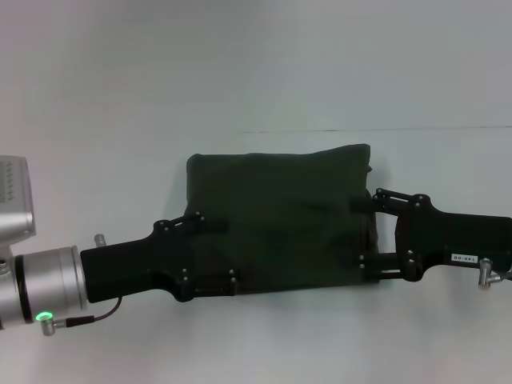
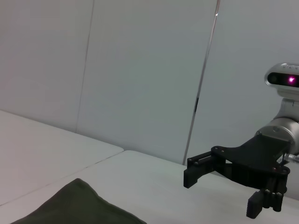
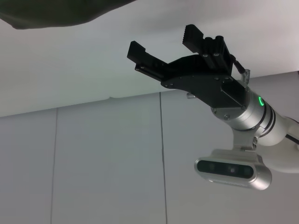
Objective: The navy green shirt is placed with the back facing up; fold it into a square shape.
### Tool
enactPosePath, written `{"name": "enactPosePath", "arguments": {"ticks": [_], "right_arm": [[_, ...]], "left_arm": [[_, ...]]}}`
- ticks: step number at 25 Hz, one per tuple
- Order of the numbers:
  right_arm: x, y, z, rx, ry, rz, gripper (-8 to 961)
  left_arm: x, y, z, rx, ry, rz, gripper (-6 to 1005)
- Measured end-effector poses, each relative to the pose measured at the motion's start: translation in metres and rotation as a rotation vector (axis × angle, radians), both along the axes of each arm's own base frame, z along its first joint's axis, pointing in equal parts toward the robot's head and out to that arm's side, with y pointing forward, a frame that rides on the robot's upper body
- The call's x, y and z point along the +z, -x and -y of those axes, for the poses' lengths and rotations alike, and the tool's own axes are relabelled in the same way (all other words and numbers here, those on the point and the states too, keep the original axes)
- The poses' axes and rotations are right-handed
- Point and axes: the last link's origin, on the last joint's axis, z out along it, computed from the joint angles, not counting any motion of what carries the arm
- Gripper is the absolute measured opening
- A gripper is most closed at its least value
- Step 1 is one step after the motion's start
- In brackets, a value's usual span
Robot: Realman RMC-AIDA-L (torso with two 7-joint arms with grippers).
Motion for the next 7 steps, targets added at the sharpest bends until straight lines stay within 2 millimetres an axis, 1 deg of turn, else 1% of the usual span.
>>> {"name": "enactPosePath", "arguments": {"ticks": [7], "right_arm": [[-0.0002, 0.0004, -0.0006, 0.002, 0.001, 0.004, 941]], "left_arm": [[-0.0012, 0.0000, 0.0001, -0.002, 0.015, -0.012, 934]]}}
